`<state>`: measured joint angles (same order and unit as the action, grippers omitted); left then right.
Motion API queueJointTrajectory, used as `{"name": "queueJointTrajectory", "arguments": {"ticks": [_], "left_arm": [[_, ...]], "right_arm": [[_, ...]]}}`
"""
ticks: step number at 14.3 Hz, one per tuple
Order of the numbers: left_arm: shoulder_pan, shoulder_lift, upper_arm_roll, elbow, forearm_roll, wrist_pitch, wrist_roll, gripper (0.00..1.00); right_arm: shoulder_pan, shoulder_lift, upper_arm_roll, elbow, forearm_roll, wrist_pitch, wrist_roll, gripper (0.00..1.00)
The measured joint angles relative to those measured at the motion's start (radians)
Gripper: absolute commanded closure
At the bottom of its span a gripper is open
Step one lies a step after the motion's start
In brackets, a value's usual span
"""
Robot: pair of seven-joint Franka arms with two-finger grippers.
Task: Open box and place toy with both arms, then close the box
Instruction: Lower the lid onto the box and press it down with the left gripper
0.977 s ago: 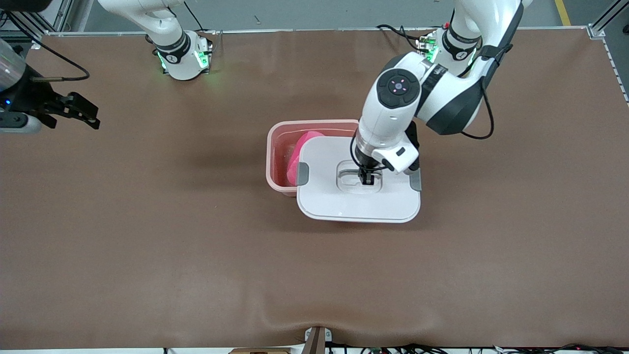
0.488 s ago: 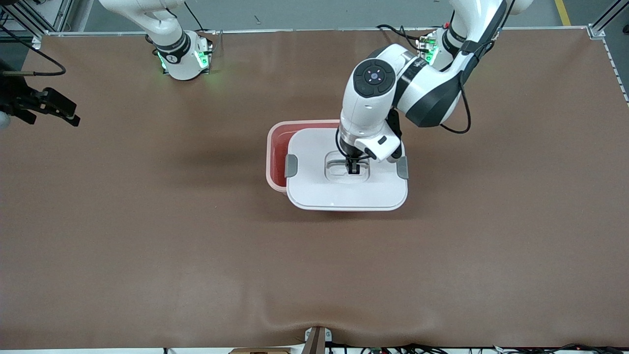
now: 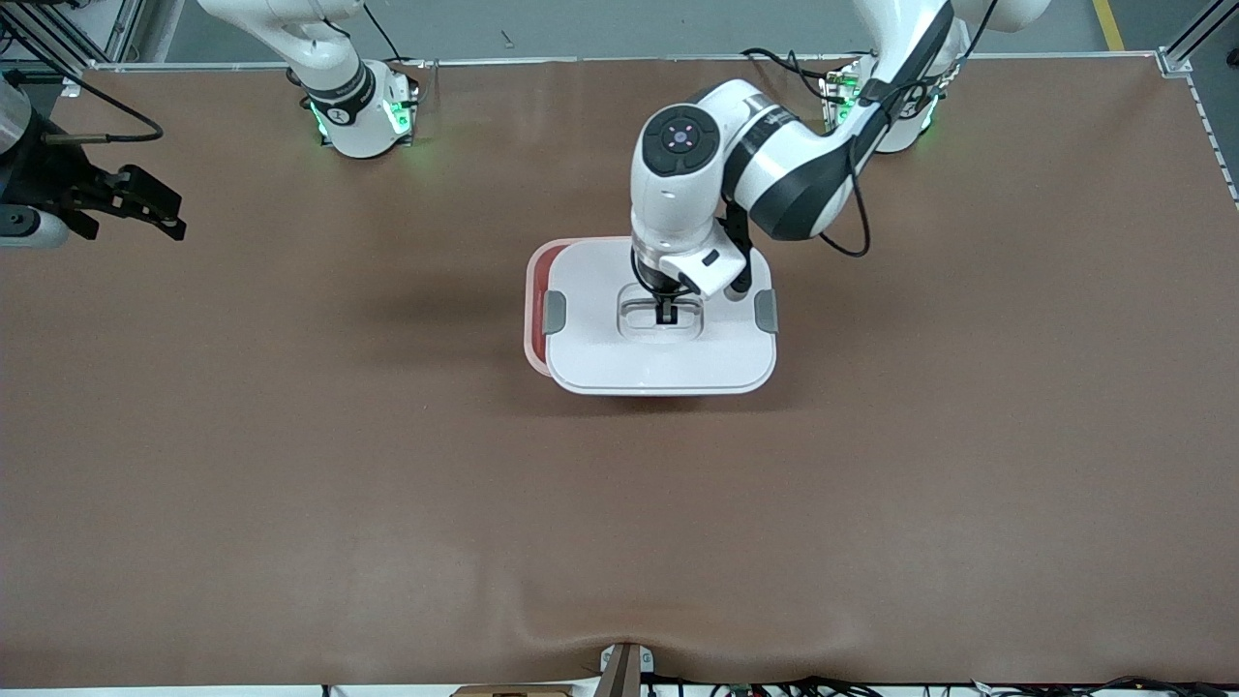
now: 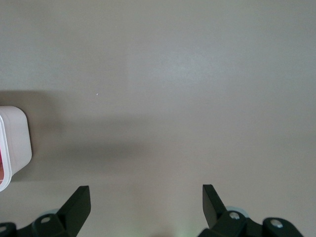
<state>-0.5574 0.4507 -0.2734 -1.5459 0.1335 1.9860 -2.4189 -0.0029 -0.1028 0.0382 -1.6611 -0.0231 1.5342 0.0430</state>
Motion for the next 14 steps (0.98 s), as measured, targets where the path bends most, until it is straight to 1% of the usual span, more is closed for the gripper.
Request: {"name": "queueJointTrajectory", "arguments": {"ticks": [3,7,9,11,14], "left_arm": [[-0.019,0.011,0.000,0.000,0.005,0.000,-0.017,1.00],[-0.037,0.012,0.000,0.000,0.005,0.000,-0.039,1.00],[-0.046,0.015,0.000,0.000,0.005,0.000,-0.057,1.00],[-0.057,0.023,0.000,0.000,0.005,0.001,-0.064,1.00],[-0.063,0.030,0.000,0.000,0.005,0.002,-0.074,1.00]], "right_arm": [[0.015,0.000,-0.025,0.000,0.002,-0.001,-0.011,0.00],[0.020,0.000,-0.044,0.003,0.042,0.001,-0.046,0.00],[0.022,0.010,-0.046,0.036,0.044,-0.003,-0.047,0.00],[0.022,0.030,-0.048,0.079,0.044,-0.053,-0.047,0.00],[0.022,0.047,-0.052,0.098,0.045,-0.075,-0.047,0.00]]}}
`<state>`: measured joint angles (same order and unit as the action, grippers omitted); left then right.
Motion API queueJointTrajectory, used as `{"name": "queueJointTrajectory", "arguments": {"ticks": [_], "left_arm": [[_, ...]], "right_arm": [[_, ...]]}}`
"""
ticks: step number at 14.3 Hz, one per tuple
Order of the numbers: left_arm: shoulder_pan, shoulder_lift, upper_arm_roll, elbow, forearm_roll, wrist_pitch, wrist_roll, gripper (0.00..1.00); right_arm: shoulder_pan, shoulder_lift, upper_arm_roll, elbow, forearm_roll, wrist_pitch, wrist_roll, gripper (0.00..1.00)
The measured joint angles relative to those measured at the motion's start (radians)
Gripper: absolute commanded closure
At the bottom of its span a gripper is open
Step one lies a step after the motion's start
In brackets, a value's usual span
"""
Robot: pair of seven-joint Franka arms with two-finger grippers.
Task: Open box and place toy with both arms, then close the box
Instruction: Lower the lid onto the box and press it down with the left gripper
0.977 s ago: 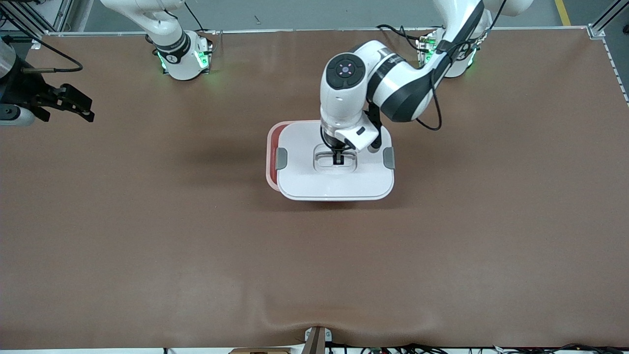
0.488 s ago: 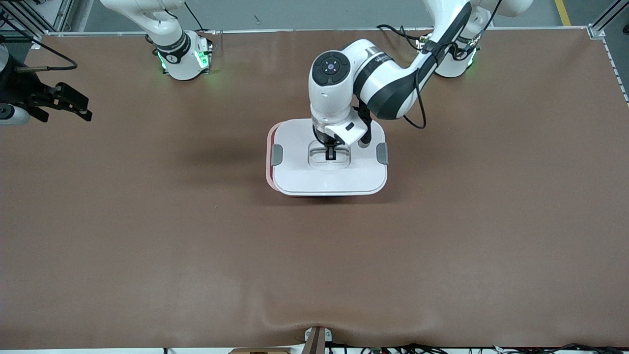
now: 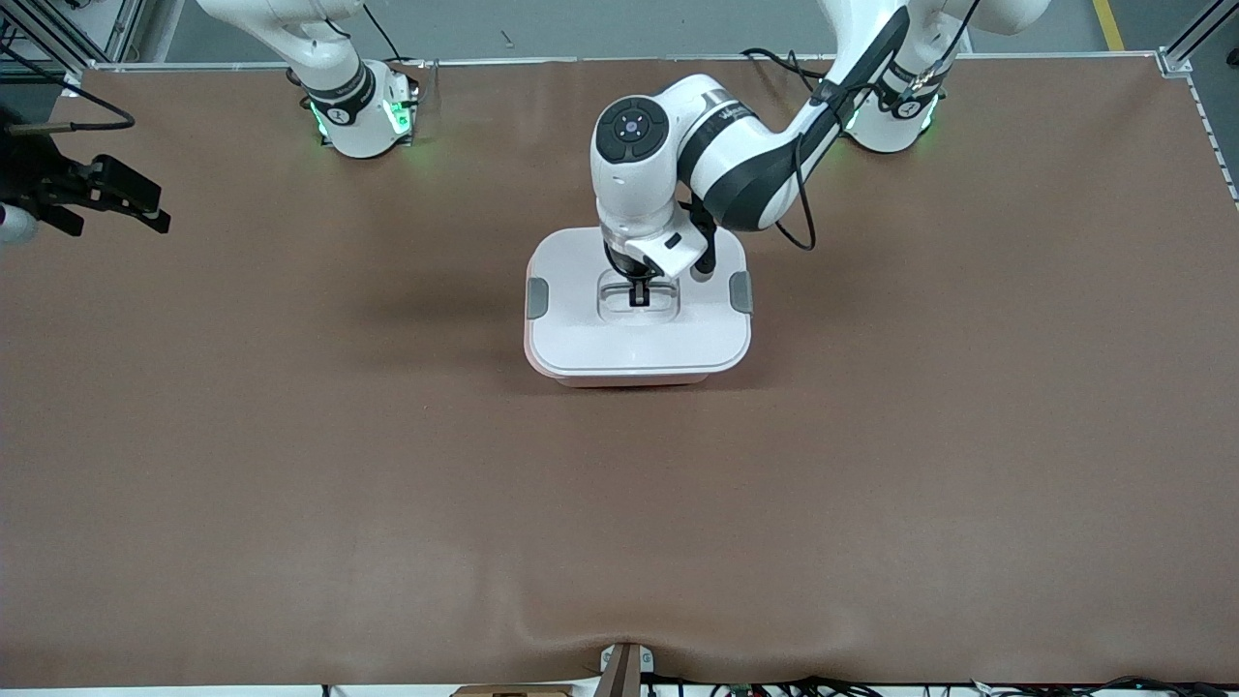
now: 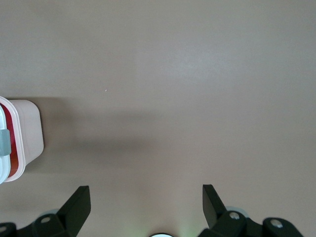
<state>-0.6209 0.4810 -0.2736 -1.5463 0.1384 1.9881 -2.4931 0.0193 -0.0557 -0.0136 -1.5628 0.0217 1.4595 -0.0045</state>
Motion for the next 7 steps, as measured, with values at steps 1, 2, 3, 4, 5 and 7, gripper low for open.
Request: {"name": "queueJointTrajectory", "arguments": {"ticks": [1,2,3,4,5,7], "left_arm": [[0.000,0.001,0.000,0.000,0.000,0.000,0.000,1.00],[0.000,0.001,0.000,0.000,0.000,0.000,0.000,1.00],[0.000,0.001,0.000,0.000,0.000,0.002,0.000,1.00],[0.000,0.001,0.000,0.000,0.000,0.007,0.000,1.00],[0.000,0.003,0.000,0.000,0.000,0.012,0.000,1.00],[0.000,0.010,0.000,0.000,0.000,0.026,0.000,1.00]], "right_arm": [[0.000,0.002,-0.002,0.001,0.001,0.000,0.000,0.00],[-0.001,0.003,-0.005,0.002,0.002,-0.001,0.000,0.00],[-0.001,0.003,-0.008,0.002,0.002,-0.001,-0.001,0.00],[-0.002,0.003,-0.010,0.003,0.003,0.000,-0.002,0.00],[-0.002,0.004,-0.011,0.004,0.003,0.002,-0.002,0.00],[-0.002,0.006,-0.012,0.006,0.017,0.002,-0.002,0.00]]}}
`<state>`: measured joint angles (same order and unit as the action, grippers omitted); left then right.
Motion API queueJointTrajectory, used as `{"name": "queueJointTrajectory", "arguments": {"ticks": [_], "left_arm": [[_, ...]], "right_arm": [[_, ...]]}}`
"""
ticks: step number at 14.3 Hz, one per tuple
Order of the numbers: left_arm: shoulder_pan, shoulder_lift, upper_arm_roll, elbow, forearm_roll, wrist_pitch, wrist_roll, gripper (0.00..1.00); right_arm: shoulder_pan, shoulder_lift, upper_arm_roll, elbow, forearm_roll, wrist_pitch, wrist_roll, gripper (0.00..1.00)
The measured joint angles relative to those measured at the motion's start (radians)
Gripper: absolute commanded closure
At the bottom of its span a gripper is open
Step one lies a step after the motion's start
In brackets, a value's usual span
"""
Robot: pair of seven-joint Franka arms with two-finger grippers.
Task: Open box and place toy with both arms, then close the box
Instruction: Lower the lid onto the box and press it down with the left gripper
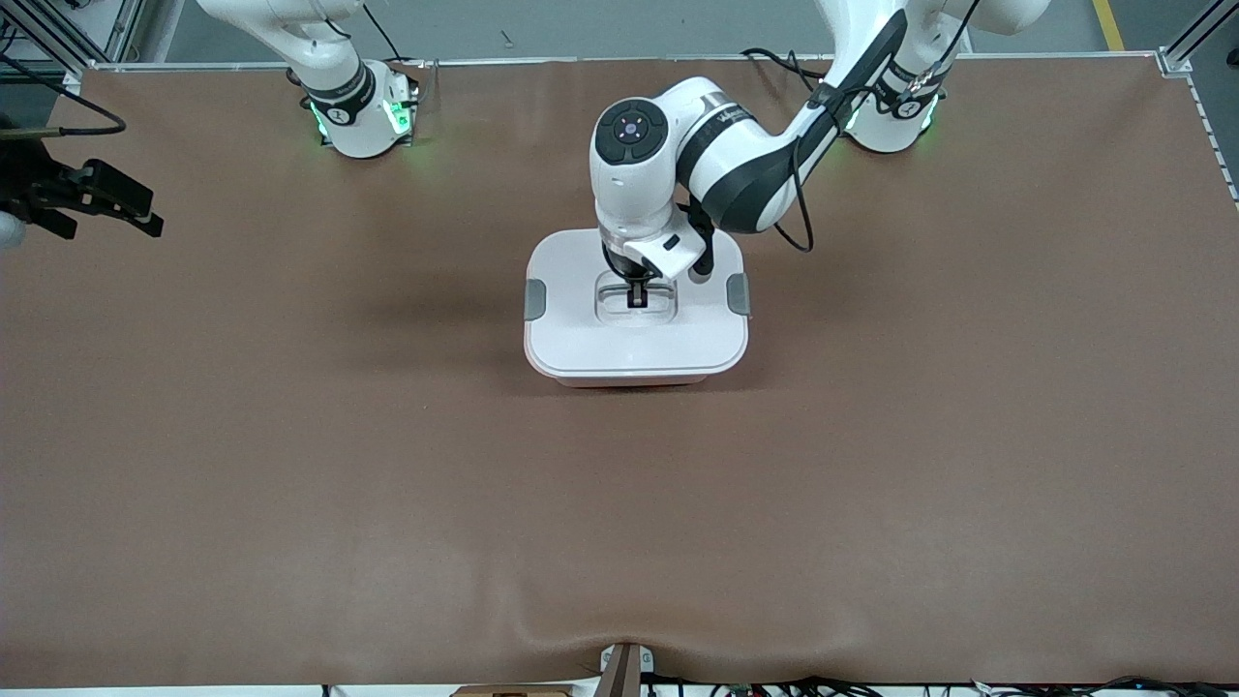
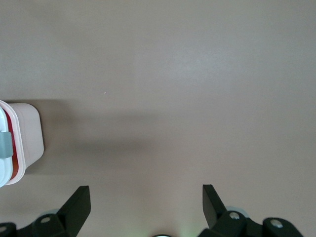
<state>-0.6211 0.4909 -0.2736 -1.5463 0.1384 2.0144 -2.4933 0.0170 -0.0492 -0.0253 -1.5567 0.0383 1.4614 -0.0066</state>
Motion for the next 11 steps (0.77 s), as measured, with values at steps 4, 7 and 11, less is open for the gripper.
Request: {"name": "queueJointTrajectory", "arguments": {"ticks": [4,7,11], "left_arm": [[-0.006,0.012,0.000,0.000,0.000,0.009,-0.001,1.00],[-0.014,0.015,0.000,0.000,0.000,0.010,-0.019,1.00],[-0.017,0.021,0.001,0.000,0.000,0.010,-0.021,1.00]], "right_arm": [[-0.002,0.006,-0.001,-0.006,0.030,-0.045,0.000,0.00],[-0.008,0.006,-0.005,-0.005,0.030,0.006,0.000,0.00],[-0.041,0.006,-0.012,-0.005,0.030,0.052,0.000,0.00]]}}
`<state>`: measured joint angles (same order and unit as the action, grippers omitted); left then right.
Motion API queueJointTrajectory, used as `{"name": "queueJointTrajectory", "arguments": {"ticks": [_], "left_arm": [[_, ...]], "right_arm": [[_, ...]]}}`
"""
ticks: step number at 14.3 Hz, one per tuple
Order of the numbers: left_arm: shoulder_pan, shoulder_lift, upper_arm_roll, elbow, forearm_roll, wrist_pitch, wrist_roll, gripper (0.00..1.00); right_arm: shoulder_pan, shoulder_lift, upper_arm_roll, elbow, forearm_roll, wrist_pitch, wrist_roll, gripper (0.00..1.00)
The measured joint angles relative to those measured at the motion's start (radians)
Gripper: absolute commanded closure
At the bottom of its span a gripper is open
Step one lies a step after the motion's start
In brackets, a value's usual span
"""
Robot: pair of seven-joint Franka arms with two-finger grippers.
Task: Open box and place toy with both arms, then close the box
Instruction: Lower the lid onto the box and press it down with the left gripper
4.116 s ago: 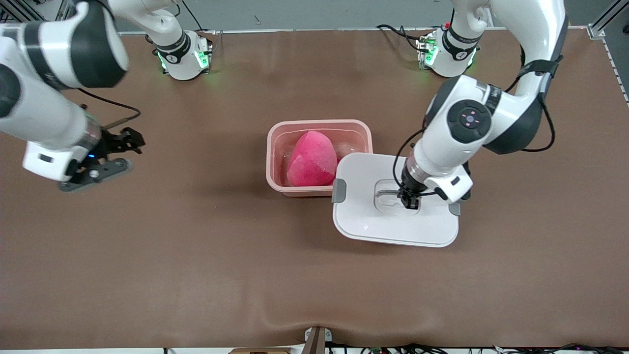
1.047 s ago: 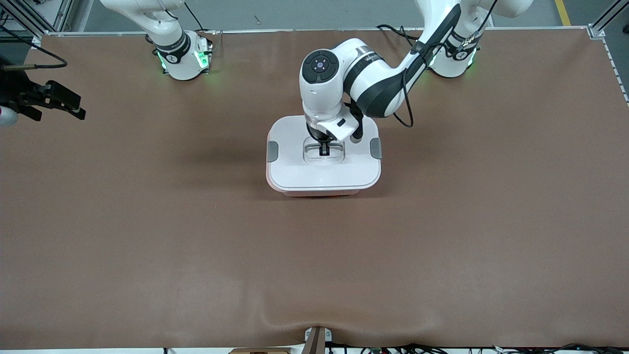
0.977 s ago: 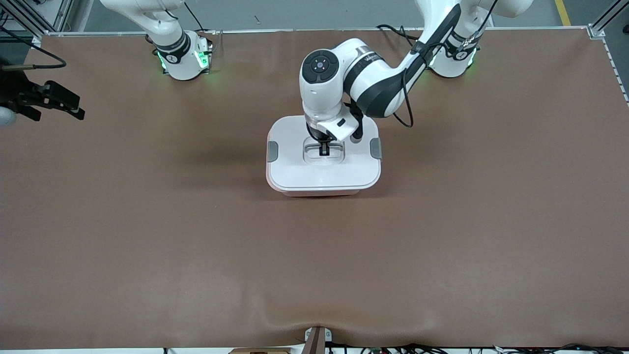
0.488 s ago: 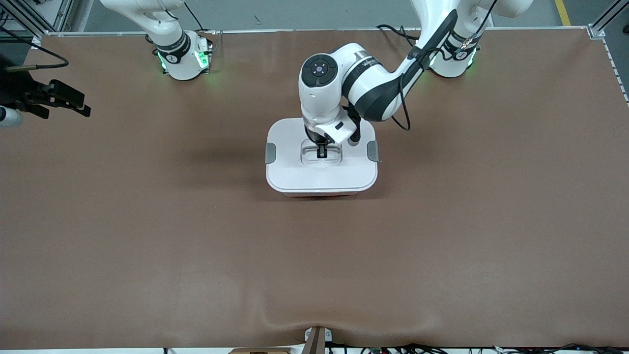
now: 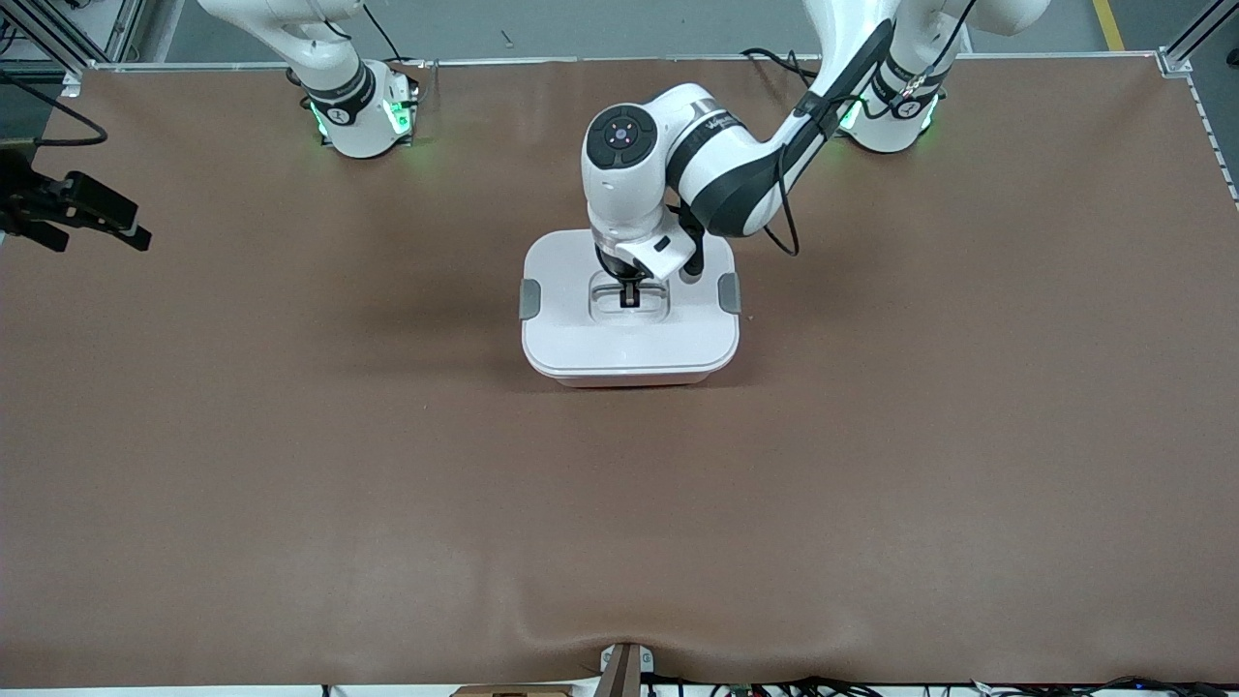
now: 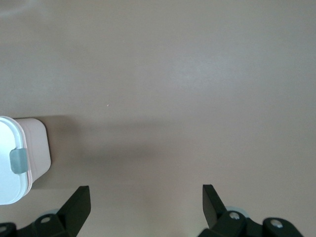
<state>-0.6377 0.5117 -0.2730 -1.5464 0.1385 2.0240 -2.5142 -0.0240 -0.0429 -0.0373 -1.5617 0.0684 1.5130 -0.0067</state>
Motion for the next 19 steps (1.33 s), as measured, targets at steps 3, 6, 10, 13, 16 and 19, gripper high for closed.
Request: {"name": "queueJointTrajectory", "arguments": {"ticks": [3,6,10,13,16,19], "left_arm": [[0.000,0.005,0.000,0.000,0.001,0.000,-0.001,1.00],[0.000,0.008,0.000,0.000,0.001,0.000,-0.001,1.00],[0.000,0.012,0.001,0.000,0.001,0.002,-0.001,1.00],[0.002,0.013,0.004,0.000,0.001,0.003,-0.001,1.00],[0.002,0.015,0.004,0.000,0.001,0.004,-0.001,1.00],[0.001,0.015,0.004,0.001,0.001,0.008,-0.014,1.00]], "right_arm": [[-0.005,0.000,0.004,0.000,0.000,-0.004,0.000,0.00],[-0.004,0.000,0.012,0.000,0.000,-0.005,0.000,0.00],[-0.001,0.000,0.015,0.000,0.000,-0.041,-0.001,0.00],[0.014,0.000,0.020,0.000,0.000,-0.045,-0.001,0.00],[0.013,0.000,0.015,0.000,0.000,-0.045,-0.001,0.00],[0.013,0.000,0.014,0.000,0.000,-0.045,-0.001,0.00]]}}
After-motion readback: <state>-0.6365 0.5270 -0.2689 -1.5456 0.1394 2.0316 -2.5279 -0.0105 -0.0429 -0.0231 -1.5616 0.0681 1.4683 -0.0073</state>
